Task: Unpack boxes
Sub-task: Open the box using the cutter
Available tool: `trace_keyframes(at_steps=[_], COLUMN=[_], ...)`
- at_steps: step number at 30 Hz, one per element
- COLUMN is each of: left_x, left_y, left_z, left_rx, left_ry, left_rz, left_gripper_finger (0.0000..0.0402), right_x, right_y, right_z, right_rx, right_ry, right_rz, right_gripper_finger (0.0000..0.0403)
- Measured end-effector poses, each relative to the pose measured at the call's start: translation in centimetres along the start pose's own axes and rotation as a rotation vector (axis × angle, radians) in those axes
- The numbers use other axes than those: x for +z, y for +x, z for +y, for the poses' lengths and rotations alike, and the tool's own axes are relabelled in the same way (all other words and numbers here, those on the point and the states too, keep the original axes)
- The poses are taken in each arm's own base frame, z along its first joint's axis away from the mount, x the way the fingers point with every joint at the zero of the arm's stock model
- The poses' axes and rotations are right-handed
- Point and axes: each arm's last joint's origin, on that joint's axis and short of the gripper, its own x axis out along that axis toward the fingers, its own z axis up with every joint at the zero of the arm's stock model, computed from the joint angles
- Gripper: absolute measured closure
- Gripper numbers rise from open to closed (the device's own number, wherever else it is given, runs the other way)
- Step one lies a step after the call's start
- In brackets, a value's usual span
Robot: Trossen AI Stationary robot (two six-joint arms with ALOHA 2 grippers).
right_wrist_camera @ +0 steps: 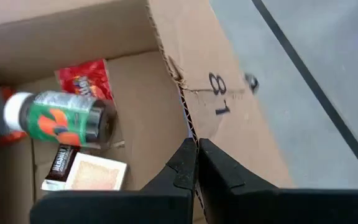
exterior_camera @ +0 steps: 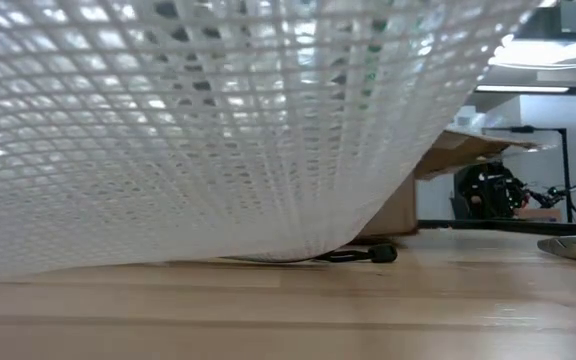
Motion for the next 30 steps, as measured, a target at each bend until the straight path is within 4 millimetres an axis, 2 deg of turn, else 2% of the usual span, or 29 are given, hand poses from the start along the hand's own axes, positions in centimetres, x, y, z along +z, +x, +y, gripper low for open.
trace_keyframes(at_steps=[2, 4, 8, 14, 17, 21, 25, 30], left_x=[-0.4, -0.8, -1.4, 1.0, 1.1, 1.0, 1.8, 3.4], left_y=[-0.4, -0.5, 0.5, -0.9, -1.0, -0.9, -1.7, -3.3], left_z=[0.6, 0.8, 0.5, -0.2, 0.2, 0.5, 0.7, 1.0], left_rx=[0.125, 0.175, 0.154, 0.028, 0.031, 0.028, -0.019, -0.066], left_ry=[-0.035, -0.038, -0.035, -0.046, -0.034, -0.022, -0.001, 0.013], left_rz=[-0.011, -0.025, -0.04, -0.287, -0.29, -0.268, -0.285, -0.334], left_gripper_finger=[0.0402, 0.0402, 0.0402, 0.0402, 0.0402, 0.0402, 0.0402, 0.0402], right_x=[-0.3, -0.3, -0.2, 0.0, 0.0, 0.1, 1.4, 2.1], right_y=[0.0, 0.1, 0.0, -0.1, -0.1, -0.3, -2.6, -7.4], right_z=[0.0, 0.0, 0.0, 0.4, 0.5, 1.0, 0.6, 0.8], right_rx=[-0.019, -0.022, -0.022, -0.018, -0.015, -0.008, -0.11, -0.099], right_ry=[0.004, -0.004, -0.013, -0.015, -0.021, -0.117, -0.175, -0.009], right_rz=[0.031, 0.036, 0.03, 0.026, 0.026, 0.048, 0.069, 0.188], right_gripper_finger=[0.0403, 0.0403, 0.0403, 0.0403, 0.0402, 0.0385, 0.0342, 0.0306])
